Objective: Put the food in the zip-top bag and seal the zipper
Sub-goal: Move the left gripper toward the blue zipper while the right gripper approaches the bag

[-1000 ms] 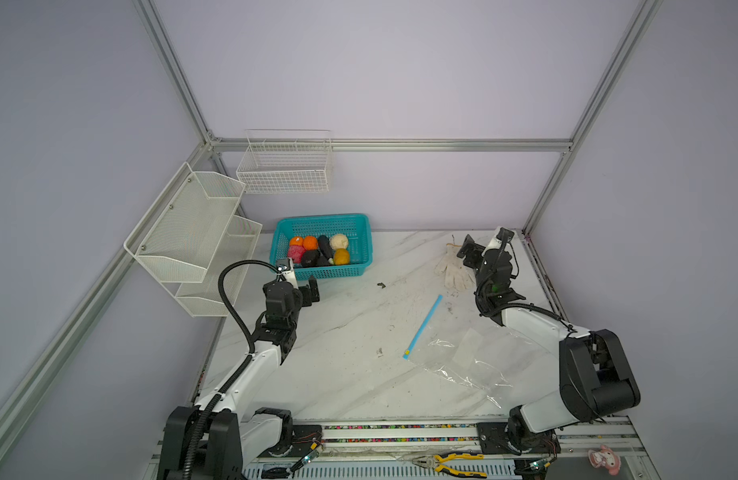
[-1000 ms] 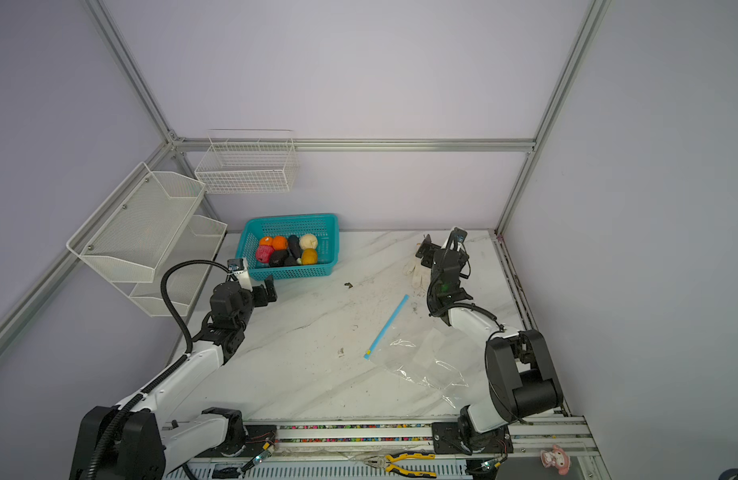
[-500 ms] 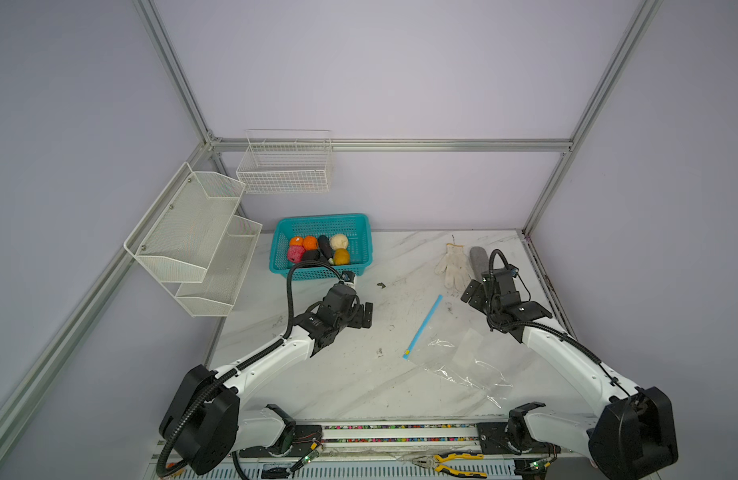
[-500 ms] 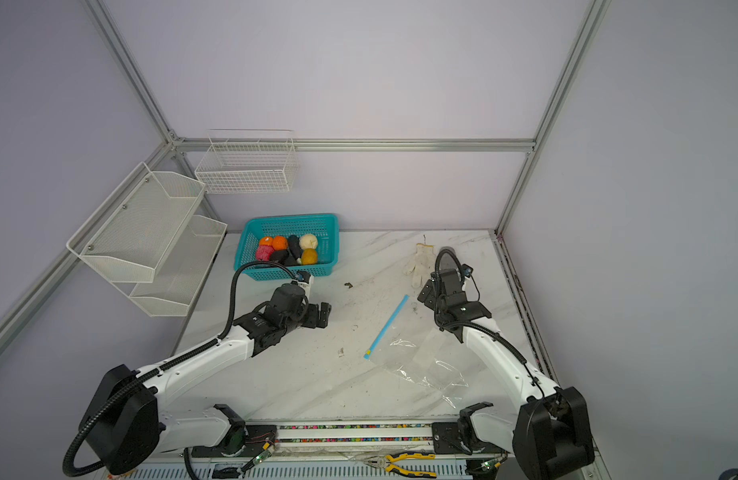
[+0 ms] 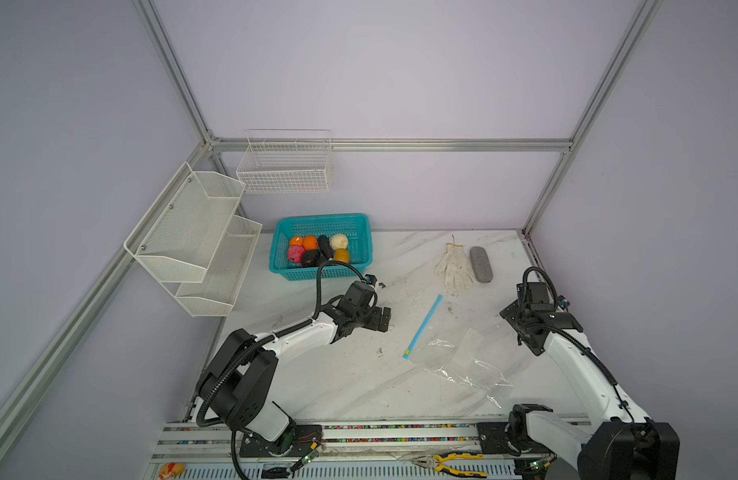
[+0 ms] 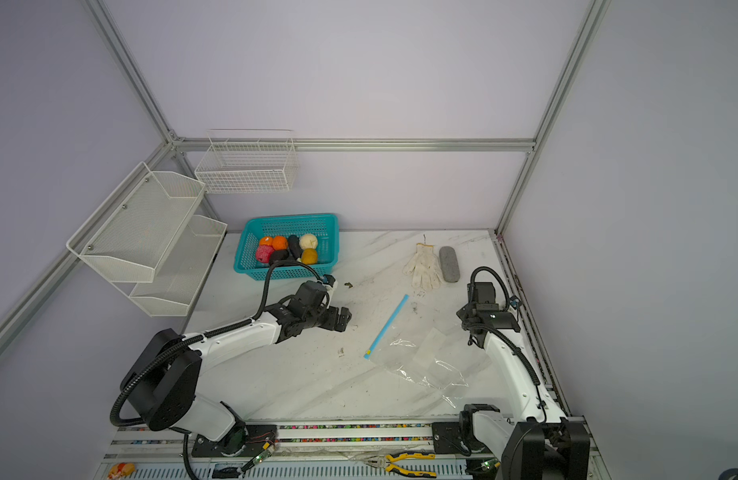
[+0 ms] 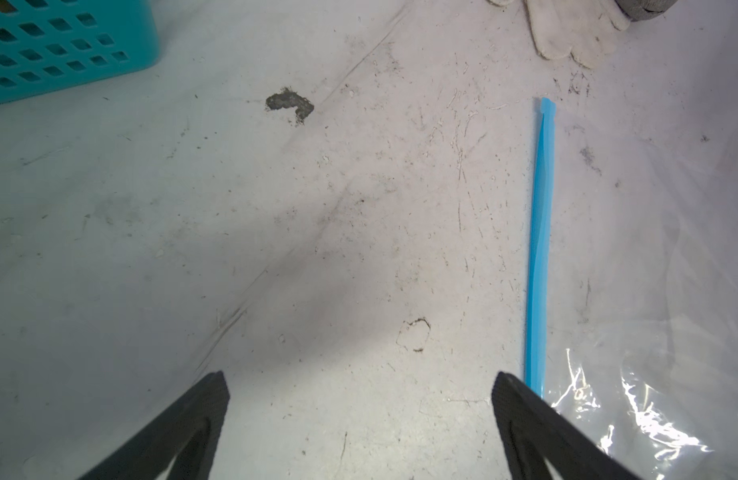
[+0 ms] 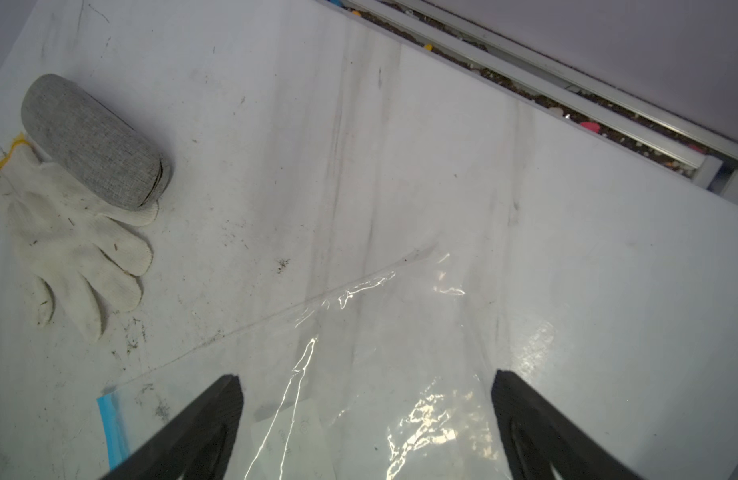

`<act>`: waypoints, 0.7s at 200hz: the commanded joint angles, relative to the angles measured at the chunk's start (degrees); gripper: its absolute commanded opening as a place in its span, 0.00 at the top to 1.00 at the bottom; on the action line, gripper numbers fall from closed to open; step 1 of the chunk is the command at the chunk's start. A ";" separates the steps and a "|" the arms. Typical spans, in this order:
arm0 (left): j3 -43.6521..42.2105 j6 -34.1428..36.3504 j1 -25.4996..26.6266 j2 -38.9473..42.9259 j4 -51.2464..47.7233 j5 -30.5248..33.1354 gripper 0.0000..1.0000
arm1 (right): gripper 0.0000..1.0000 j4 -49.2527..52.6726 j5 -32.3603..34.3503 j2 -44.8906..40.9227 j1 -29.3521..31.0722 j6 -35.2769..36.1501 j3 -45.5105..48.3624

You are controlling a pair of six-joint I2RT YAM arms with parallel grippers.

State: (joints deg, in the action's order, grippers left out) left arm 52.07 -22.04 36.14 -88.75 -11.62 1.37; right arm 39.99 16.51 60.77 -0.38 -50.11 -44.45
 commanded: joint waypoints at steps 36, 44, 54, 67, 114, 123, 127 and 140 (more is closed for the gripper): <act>8.08 -1.10 0.31 -3.32 2.87 -4.52 0.00 | 0.03 1.46 -3.24 0.70 -1.59 -8.94 5.80; 8.42 -1.07 0.28 -3.72 2.90 -4.57 0.00 | 0.03 0.54 -3.92 1.17 -1.71 -9.32 6.89; 8.73 -1.14 0.31 -4.28 2.84 -4.70 0.00 | 0.03 -0.41 -4.97 1.59 -1.70 -9.82 8.14; 9.25 -1.71 0.31 -4.87 2.96 -4.75 0.00 | 0.03 -2.46 -7.51 2.16 -1.73 -10.05 9.94; 10.82 -0.91 0.30 -4.71 1.26 -3.48 0.00 | 0.03 -10.67 -11.74 1.32 -1.74 -8.38 14.34; 10.69 -0.81 0.33 -4.31 1.21 -3.44 0.00 | 0.03 -11.90 -11.96 1.60 -1.73 -7.91 14.56; 10.68 -0.87 0.31 -4.12 1.19 -3.46 0.00 | 0.03 -12.36 -12.09 1.94 -1.73 -7.90 14.57; 10.16 -0.98 0.30 -3.82 1.24 -3.63 0.00 | 0.03 -13.53 -11.94 3.42 -1.77 -7.10 14.23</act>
State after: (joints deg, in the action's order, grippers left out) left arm 57.54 -22.98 36.14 -94.41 -10.70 -2.15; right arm 30.98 5.23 62.98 -1.89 -57.45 -30.15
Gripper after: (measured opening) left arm 0.999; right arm 0.972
